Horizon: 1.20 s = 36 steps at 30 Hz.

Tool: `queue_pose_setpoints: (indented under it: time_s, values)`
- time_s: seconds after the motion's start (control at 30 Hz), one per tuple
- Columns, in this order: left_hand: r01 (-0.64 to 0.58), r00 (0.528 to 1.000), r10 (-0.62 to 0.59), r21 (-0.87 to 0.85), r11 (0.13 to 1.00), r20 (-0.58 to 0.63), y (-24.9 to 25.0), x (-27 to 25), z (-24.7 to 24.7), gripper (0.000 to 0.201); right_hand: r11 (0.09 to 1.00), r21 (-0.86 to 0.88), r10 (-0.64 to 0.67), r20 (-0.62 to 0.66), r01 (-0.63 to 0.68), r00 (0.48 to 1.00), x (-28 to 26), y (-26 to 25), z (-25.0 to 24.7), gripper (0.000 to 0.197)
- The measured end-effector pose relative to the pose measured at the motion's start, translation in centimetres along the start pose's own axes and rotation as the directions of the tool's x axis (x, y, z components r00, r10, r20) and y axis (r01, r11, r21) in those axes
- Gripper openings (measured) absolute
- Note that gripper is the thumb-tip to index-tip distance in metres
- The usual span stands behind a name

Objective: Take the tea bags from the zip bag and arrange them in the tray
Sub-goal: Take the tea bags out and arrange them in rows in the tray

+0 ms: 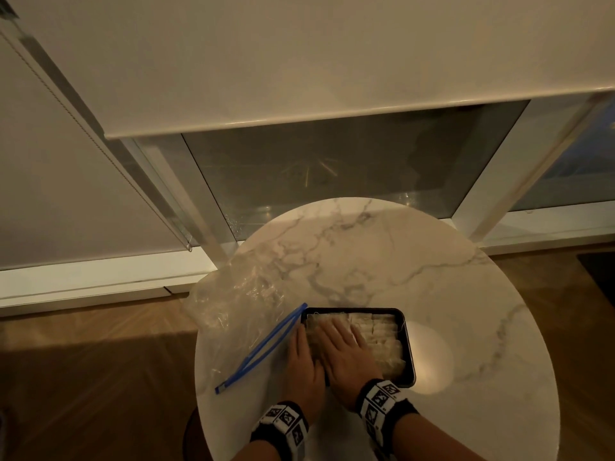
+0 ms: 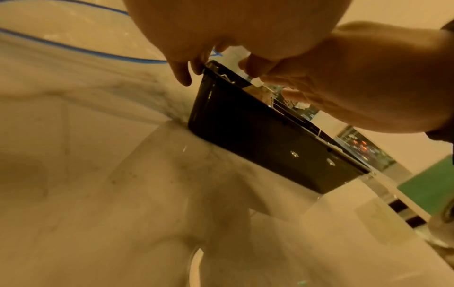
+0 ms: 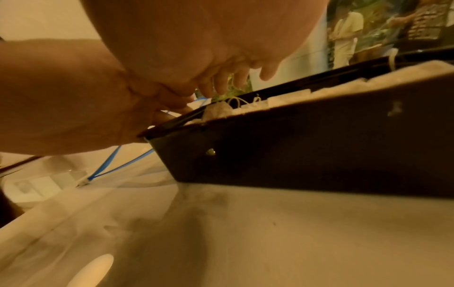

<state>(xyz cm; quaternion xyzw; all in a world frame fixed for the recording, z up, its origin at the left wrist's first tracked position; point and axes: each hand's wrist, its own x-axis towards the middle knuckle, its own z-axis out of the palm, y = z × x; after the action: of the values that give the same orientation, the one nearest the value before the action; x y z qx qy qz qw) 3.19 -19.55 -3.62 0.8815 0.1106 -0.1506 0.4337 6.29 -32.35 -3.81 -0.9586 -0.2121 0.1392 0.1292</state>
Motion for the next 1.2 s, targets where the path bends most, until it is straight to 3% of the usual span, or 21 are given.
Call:
queue_pose_setpoints:
  time_s: [0.17, 0.27, 0.43, 0.6, 0.73, 0.83, 0.93, 1.03, 1.13, 1.2]
  values:
    - [0.061, 0.995, -0.068, -0.100, 0.993, -0.078, -1.1, 0.1, -0.2, 0.058, 0.986, -0.073, -0.141, 0.106, 0.149, 0.984, 1.3, -0.8, 0.2, 0.063]
    - [0.060, 0.995, -0.068, -0.103, 0.993, -0.072, -0.9, 0.2, -0.3, 0.054, 0.991, -0.088, -0.077, 0.235, 0.100, 0.969, 1.5, -1.4, 0.1, 0.066]
    - [0.059, 0.997, -0.062, -0.062, 0.996, -0.050, -0.4, 0.0, -0.5, 0.053, 0.989, -0.128, -0.020, 0.337, 0.067, 0.941, 1.0, -1.3, -0.4, 0.071]
    - [0.096, 0.992, -0.099, -0.038, 0.995, -0.072, -1.4, -0.2, -0.3, 0.060, 1.000, -0.017, -0.008, 0.147, 0.010, 0.989, -0.5, -0.3, -0.8, 0.059]
    - [0.115, 0.990, -0.119, -0.061, 0.991, -0.071, -2.6, -0.3, -0.4, 0.054, 0.991, 0.048, 0.128, -0.043, -0.126, 0.991, -3.2, 2.2, -1.3, 0.063]
    - [0.159, 0.983, -0.164, -0.061, 0.985, -0.089, -2.8, -0.7, -0.8, 0.039, 0.952, 0.122, 0.302, -0.221, -0.281, 0.927, -5.4, 5.1, -1.4, 0.062]
    - [0.168, 0.978, -0.171, -0.034, 0.985, -0.119, -2.8, -1.2, -1.2, 0.026, 0.848, 0.277, 0.523, -0.295, -0.452, 0.800, -7.4, 7.4, -1.7, 0.058]
    - [0.144, 0.978, -0.145, -0.015, 0.989, -0.148, -2.8, -1.7, -1.3, 0.020, 0.644, 0.527, 0.719, -0.168, -0.554, 0.674, -8.9, 8.8, -1.8, 0.050]
    - [0.143, 0.977, -0.146, -0.026, 0.989, -0.157, -2.8, -1.8, -0.8, 0.017, 0.552, 0.595, 0.748, -0.045, -0.584, 0.662, -9.5, 9.8, -1.6, 0.024]
    - [0.139, 0.978, -0.143, -0.034, 0.990, -0.155, -2.6, -1.7, -0.1, 0.020, 0.514, 0.618, 0.766, -0.017, -0.595, 0.643, -9.9, 10.3, -1.2, 0.019]
